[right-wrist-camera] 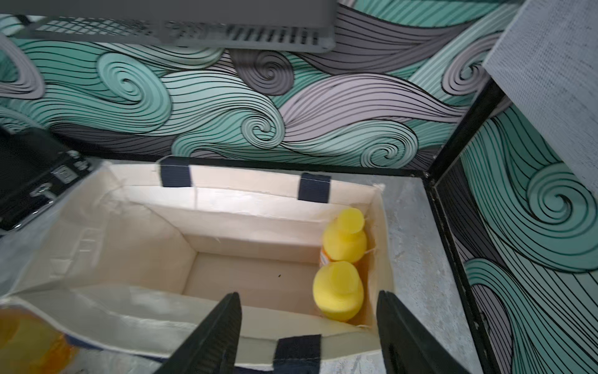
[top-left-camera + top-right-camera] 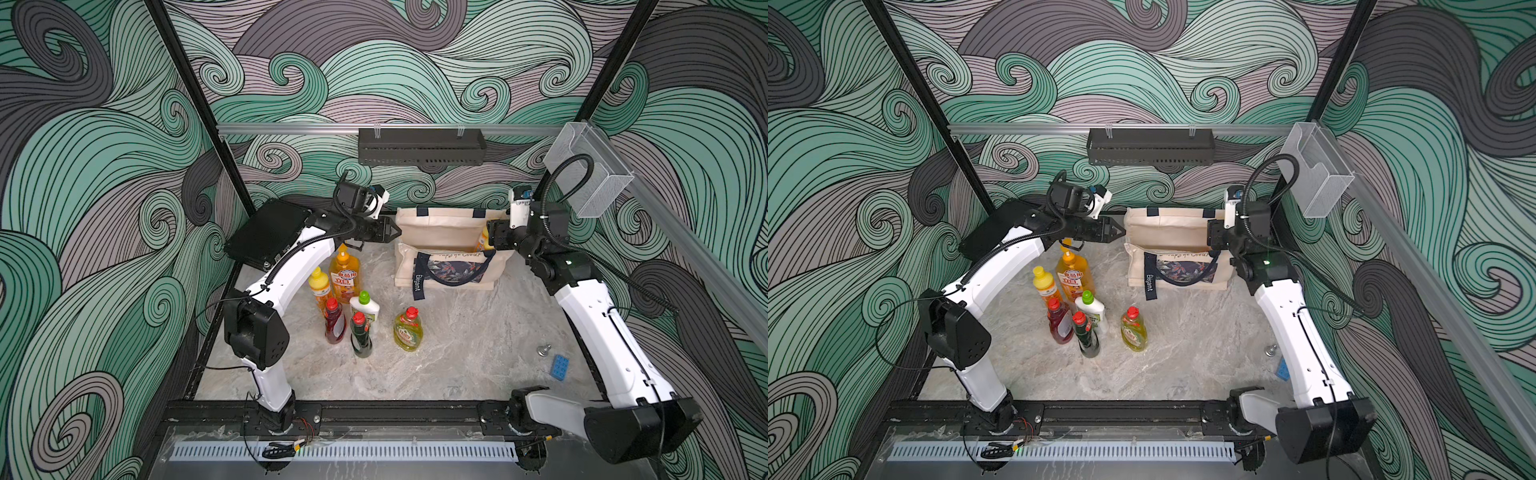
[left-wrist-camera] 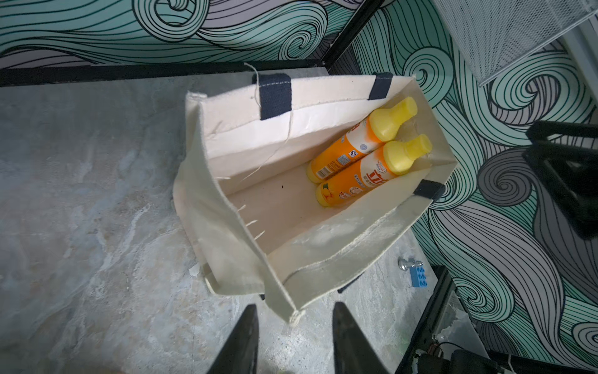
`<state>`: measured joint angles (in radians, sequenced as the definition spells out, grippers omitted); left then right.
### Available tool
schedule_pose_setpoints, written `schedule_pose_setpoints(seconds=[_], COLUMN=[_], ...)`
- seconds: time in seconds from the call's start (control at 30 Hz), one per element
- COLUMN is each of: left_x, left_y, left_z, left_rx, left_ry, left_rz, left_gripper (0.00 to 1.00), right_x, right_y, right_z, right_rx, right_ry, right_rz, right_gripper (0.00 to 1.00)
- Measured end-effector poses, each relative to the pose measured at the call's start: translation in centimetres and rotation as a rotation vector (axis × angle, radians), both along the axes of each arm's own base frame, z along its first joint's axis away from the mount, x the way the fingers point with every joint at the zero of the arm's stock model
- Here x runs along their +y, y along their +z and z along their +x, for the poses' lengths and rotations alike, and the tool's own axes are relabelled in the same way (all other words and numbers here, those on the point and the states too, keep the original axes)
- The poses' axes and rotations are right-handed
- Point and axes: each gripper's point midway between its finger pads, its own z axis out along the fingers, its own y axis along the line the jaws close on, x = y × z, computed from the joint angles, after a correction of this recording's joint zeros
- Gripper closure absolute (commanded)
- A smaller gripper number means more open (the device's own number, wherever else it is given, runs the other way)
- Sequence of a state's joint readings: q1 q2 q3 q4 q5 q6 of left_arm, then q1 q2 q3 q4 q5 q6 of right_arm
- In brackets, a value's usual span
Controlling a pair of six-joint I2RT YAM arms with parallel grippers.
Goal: Pack dish soap into the shopping bag
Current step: Place the bottle of dish soap in the shopping bag, then pick up the bottle of dish soap at the center of the board.
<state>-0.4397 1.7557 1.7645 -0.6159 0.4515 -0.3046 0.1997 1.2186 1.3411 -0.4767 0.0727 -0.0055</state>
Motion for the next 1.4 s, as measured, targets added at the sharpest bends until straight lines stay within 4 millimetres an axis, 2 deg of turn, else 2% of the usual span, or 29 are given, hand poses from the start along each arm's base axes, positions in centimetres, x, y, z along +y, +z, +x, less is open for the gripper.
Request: schedule_pose_setpoints(seconds=[0.2,0.33,0.43,0.6,0.77,0.93,1.03,1.2,1.3,1.4], left_x=[4.5,8.5,11.6,15.1,16.2,18.3,19.4,19.7,19.8,20.1], left_y=[3.9,6.2,6.2,4.3,3.9,3.1,3.2,3.4,2.3,1.3], left_z=[-0.1,-0.9,-1.0,-0.2,0.1,-0.3,-0.9,-1.2,-1.0,-0.6], left_rx=[-0.068,-0.117,-0.120,-0.078,-0.071,-0.069,-0.081,-0.108,-0.086,-0.058], left_ry=[0.097,0.176,0.247,0.329,0.353,0.400,0.427,0.439,0.441,0.449], left_rz=[-0.012,-0.027,-0.023,-0.006,-0.011,-0.011,-0.015,-0.039,-0.044,-0.047], left_gripper=[0.58,0.56,0.55,0.54,0.51,0.46,0.43,0.40,0.39,0.39], right_x=[5.7,9.4,12.5,17.8,22.4,26.5,28.3,30.1,31.2,32.3], right_y=[1.3,1.8,2.1,2.3,0.8,-2.8,-4.9,-5.6,-6.5,-8.1], right_z=[-2.0,-3.7,-5.3,-8.5,-10.8,-12.4,-12.8,-12.3,-11.4,-10.5], right_rx=[-0.029,-0.038,-0.045,-0.060,-0.026,0.072,0.121,0.106,0.109,0.127], right_ry=[0.213,0.359,0.488,0.707,0.898,1.051,1.100,1.129,1.137,1.138], right_rz=[0.026,0.048,0.067,0.065,0.082,0.086,0.081,0.087,0.088,0.083], right_gripper=[0.28,0.28,0.27,0.26,0.22,0.21,0.19,0.19,0.19,0.19])
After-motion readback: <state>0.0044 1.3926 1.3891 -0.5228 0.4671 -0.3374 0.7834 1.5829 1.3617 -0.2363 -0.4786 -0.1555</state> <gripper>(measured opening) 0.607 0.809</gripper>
